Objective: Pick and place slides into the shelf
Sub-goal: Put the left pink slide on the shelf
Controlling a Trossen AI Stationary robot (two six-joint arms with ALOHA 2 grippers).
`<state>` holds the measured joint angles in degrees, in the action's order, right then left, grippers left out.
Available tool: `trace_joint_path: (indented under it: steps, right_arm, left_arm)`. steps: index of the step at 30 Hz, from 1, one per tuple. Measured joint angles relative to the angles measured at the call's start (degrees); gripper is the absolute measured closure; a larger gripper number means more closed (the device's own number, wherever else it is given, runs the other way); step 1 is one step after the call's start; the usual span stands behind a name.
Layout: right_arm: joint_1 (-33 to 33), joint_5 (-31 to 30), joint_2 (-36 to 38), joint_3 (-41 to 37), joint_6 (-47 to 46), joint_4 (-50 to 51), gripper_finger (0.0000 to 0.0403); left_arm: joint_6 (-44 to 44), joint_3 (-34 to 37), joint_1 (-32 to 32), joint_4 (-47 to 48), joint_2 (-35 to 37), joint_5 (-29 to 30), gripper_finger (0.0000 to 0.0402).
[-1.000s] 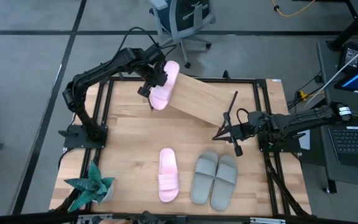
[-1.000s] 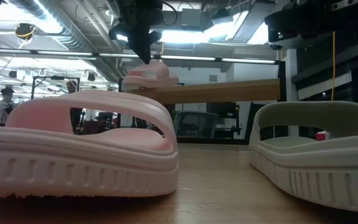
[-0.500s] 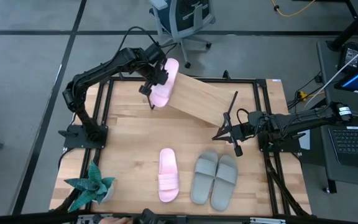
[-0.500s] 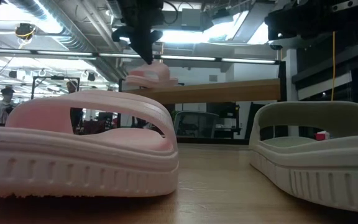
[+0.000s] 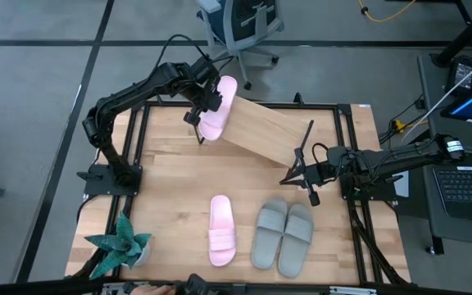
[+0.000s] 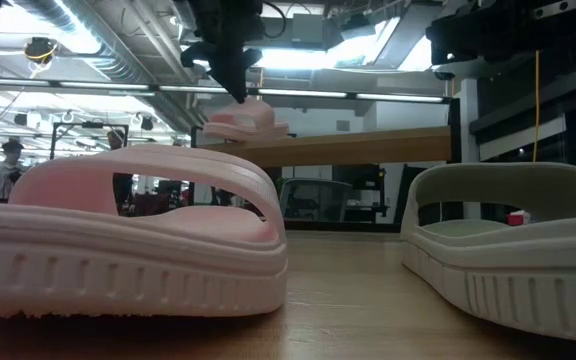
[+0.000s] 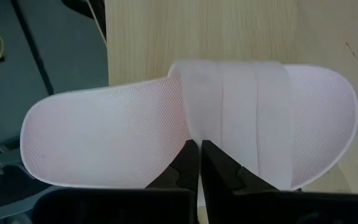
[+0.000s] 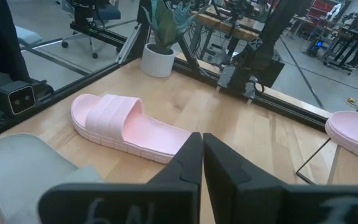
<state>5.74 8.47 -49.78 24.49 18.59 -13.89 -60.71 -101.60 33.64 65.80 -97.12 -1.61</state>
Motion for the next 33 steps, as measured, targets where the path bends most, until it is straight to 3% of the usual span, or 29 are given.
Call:
trace_joint_path:
  steps: [33]
  right_arm:
    - [0.0,0.0,0.0,0.0,0.1,0.0,0.0386]
  left_arm:
    - [-1.4,0.0,2.1,-1.2,-3.1,1.1,0.0401]
